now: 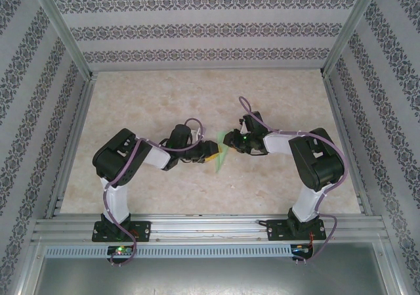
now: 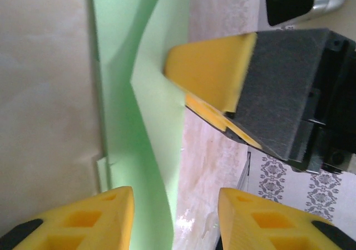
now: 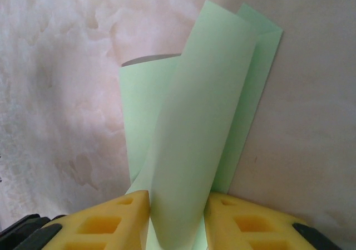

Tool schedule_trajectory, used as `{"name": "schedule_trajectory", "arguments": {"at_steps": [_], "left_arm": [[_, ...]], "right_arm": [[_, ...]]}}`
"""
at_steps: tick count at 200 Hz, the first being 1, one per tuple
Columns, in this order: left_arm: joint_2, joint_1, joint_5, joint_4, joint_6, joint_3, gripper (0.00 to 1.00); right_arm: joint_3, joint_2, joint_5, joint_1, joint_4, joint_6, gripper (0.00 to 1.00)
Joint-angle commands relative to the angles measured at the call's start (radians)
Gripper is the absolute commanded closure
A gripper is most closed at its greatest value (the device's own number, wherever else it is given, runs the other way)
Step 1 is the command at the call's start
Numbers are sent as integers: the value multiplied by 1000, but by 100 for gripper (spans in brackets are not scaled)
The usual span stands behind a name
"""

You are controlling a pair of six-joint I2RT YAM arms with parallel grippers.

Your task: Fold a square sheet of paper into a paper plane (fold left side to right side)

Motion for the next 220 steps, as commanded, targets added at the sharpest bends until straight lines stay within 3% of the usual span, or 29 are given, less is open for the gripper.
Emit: {"name": "schedule_trajectory", "arguments": {"at_steps": [1,86,154,220], "left_arm": [[-5,19,7,-84,51,48,55],[81,22,36,-151,71,143,58],[103,26,1,-231,116,183,83],[115,45,-16,-265,158,201,91]], "right_arm": [[3,68,47,29,0,-25,65],[6,75,52,34,-11,-28,65],[18,78,68,40,-45,-44,65],[29,82,81,46,-73,-59,65]]}}
